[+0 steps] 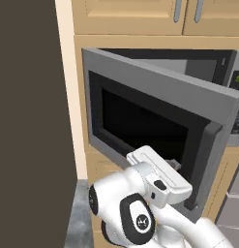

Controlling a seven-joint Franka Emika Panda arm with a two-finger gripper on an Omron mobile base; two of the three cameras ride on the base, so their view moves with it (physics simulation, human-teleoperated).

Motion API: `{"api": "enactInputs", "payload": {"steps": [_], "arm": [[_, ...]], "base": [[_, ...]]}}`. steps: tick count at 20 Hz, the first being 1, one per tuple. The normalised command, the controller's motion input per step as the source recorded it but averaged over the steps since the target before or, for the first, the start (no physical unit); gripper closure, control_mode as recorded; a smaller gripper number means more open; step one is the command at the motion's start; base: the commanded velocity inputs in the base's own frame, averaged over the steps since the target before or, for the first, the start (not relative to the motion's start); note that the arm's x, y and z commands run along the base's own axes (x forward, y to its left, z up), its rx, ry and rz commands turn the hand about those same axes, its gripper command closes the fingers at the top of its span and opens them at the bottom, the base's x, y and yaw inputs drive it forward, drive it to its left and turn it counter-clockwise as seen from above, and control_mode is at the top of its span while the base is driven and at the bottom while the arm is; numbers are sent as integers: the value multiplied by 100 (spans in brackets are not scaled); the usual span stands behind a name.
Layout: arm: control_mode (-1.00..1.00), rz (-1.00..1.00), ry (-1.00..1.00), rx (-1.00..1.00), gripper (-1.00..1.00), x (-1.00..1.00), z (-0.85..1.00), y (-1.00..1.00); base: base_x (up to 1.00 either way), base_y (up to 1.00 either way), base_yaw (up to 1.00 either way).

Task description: Pick the chicken drumstick from the counter and place it in the microwave. Then turn on the microwave.

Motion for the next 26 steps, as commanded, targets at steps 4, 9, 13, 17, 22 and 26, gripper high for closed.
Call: {"api": "enactInputs", "payload": {"steps": [4,9,13,17,22,26], "arm": [[-100,0,2,5,100,45,-1,-49],[-100,1,3,5,100,53,-1,-44],[-100,4,2,4,100,53,-2,-35],[-100,8,0,2,100,42,-6,-27],[-100,11,0,1,100,32,-5,-20],[-100,13,0,0,100,20,0,-15]], "base": [[0,0,0],[0,0,0],[0,0,0],[0,0,0],[0,0,0],[0,0,0]]}}
